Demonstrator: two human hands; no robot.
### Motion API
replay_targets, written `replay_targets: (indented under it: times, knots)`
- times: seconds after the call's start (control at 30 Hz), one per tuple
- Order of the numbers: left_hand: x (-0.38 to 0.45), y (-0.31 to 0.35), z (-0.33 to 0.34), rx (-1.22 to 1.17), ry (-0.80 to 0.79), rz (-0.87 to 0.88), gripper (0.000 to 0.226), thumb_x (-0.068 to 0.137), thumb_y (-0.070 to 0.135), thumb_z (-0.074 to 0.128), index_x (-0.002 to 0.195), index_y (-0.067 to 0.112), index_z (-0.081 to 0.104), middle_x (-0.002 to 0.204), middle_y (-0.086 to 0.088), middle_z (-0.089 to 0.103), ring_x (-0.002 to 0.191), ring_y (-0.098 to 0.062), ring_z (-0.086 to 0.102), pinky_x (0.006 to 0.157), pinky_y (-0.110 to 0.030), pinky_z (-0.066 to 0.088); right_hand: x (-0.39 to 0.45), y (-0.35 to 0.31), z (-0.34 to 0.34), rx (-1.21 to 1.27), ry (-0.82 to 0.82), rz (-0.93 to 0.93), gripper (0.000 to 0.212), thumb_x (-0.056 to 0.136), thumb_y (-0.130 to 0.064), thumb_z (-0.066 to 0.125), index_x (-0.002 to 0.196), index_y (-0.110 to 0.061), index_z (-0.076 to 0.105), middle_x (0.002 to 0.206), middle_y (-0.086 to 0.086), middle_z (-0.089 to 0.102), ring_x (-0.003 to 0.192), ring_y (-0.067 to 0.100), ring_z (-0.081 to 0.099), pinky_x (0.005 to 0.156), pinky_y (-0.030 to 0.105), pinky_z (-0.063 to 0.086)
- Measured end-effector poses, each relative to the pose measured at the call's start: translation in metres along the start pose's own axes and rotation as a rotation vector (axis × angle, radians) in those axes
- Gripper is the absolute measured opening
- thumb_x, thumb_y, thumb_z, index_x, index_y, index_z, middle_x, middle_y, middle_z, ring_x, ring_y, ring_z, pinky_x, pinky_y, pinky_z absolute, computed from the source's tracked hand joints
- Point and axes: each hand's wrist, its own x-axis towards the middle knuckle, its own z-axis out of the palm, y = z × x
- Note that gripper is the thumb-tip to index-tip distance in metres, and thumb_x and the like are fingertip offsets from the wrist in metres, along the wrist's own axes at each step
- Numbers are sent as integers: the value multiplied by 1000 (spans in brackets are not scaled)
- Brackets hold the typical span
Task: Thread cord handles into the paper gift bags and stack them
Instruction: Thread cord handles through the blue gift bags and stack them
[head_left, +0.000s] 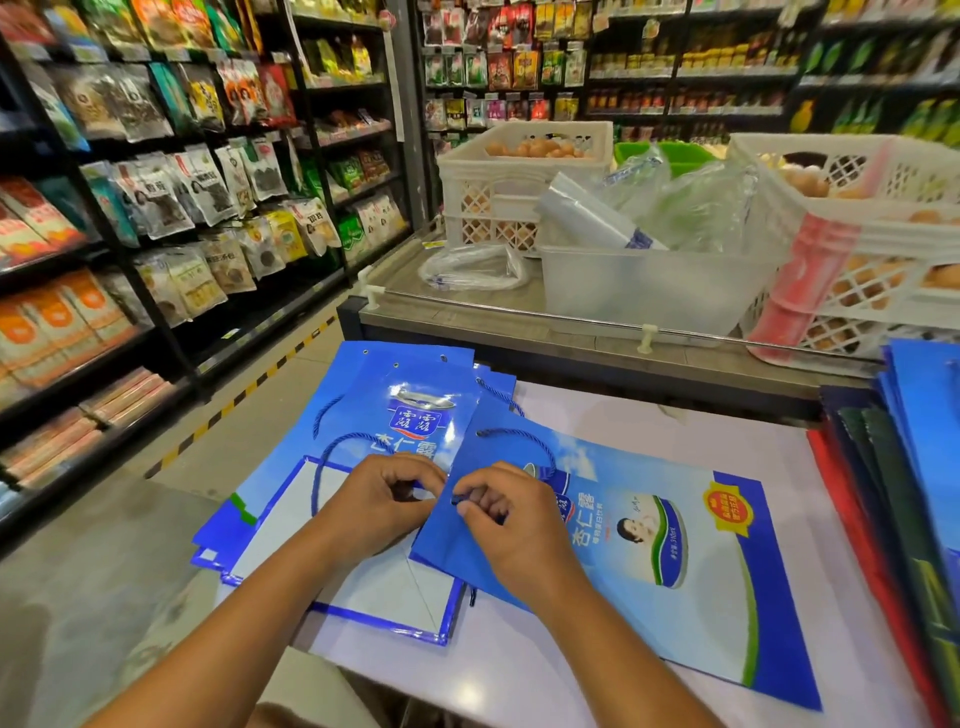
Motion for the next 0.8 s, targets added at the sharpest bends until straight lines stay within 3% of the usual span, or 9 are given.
replay_targets:
  times: [0.07,0.2,0.37,0.5,0.63,0.8]
  knots:
    - [0,1,-1,7,1,-10,7,85,5,82,91,9,82,98,-11,76,94,-31,71,82,-44,59,0,0,0,-26,6,-25,18,89,-4,75,91,-22,76,87,-10,62,75,14,60,69,15,48]
    - [-1,5,-2,-1,-3,-9,9,84,12,82,92,8,82,94,-22,72,94,-46,66,84,-56,62,-1,0,0,-32,44,-42,15,88,-8,78,90,-23,78,94,-11,56,79,13,57,71,16,47]
    - [-1,4,-2,59,-23,-9,9,87,0,80,92,7,79,90,-20,72,88,-46,66,80,-58,60,-1,0,1,-42,34,-48,13,88,-9,79,90,-22,78,94,-16,52,76,4,54,70,12,44]
    - [-1,4,-3,43,-10,-54,6,86,1,79,91,5,79,84,-21,68,79,-32,63,78,-53,57,1,2,4,-27,32,-23,15,88,-9,78,88,-23,77,93,-15,53,75,6,54,69,13,45]
    - [-1,10,-2,-58,-13,-74,7,84,2,81,90,-1,78,78,-17,68,77,-30,63,74,-44,56,5,3,4,54,37,10,18,87,-8,79,86,-26,75,92,-12,56,75,15,56,69,16,48]
    - [-2,16,1,-82,-1,-52,9,81,0,77,88,-6,77,74,-13,69,72,-20,66,65,-29,58,6,2,3,72,16,9,18,87,-9,78,85,-26,73,92,-11,57,73,14,56,69,16,47]
